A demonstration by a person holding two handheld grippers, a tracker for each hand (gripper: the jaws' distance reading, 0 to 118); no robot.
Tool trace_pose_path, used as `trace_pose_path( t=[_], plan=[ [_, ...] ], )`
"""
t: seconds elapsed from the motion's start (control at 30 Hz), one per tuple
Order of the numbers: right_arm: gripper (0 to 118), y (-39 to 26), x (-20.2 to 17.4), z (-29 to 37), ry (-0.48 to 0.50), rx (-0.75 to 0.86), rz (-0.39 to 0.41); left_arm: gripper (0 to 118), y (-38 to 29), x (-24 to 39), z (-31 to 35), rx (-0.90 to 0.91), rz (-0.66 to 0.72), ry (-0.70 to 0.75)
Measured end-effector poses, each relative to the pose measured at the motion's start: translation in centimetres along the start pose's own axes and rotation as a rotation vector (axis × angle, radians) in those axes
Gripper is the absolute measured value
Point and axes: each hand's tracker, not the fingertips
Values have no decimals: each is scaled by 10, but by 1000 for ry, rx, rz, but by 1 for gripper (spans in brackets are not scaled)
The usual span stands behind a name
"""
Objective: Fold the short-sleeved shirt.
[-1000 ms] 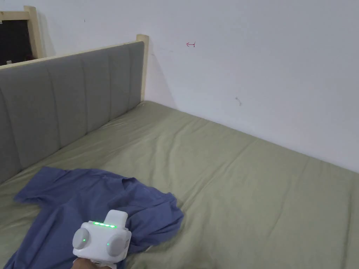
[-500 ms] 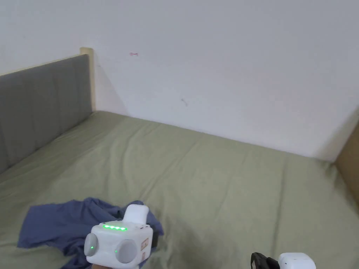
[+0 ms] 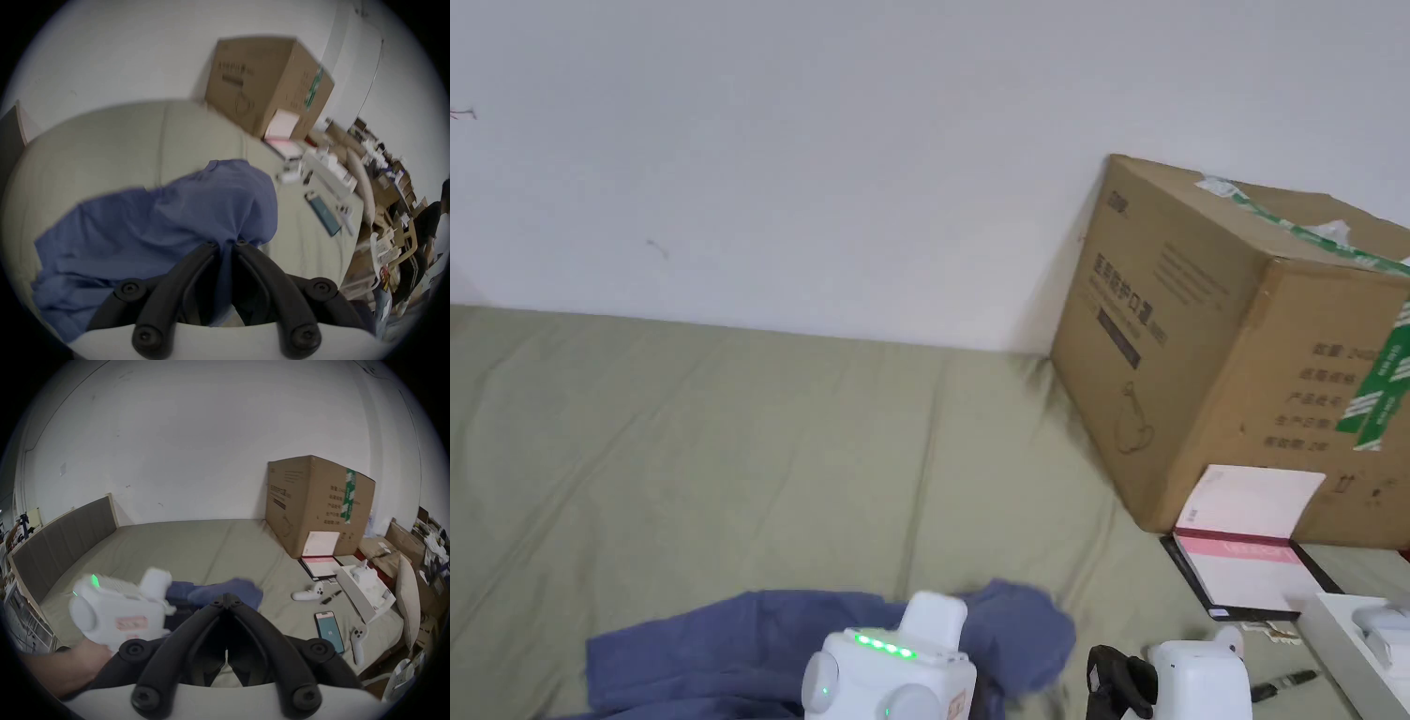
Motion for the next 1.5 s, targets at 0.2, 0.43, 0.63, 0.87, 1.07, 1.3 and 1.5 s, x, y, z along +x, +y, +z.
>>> trace_pose_path(
  t=[0.2,0.43,0.63,0.87,1.07,1.3,1.5],
  plan=[
    [0,-8,15,-5,-7,-20,-16,46,-22,4,-34,1,-40,35],
    [0,-4,-4,9,35,3,39,113,-33,-15,91,273,-95,78],
    [0,-9,-37,16,110,56,41,111,-79,-56,255,491,3,303],
    [0,-30,-81,9,178,37,57,2,-143,-110,276,287,97,431],
    [0,-47,-97,-8,193,-33,91,2,-172,-176,250,173,180,504],
    [0,-54,-89,-31,150,-104,101,92,-137,-259,185,120,164,524],
    [0,-59,-72,-42,98,-152,97,94,-101,-310,125,36,151,581]
  ],
)
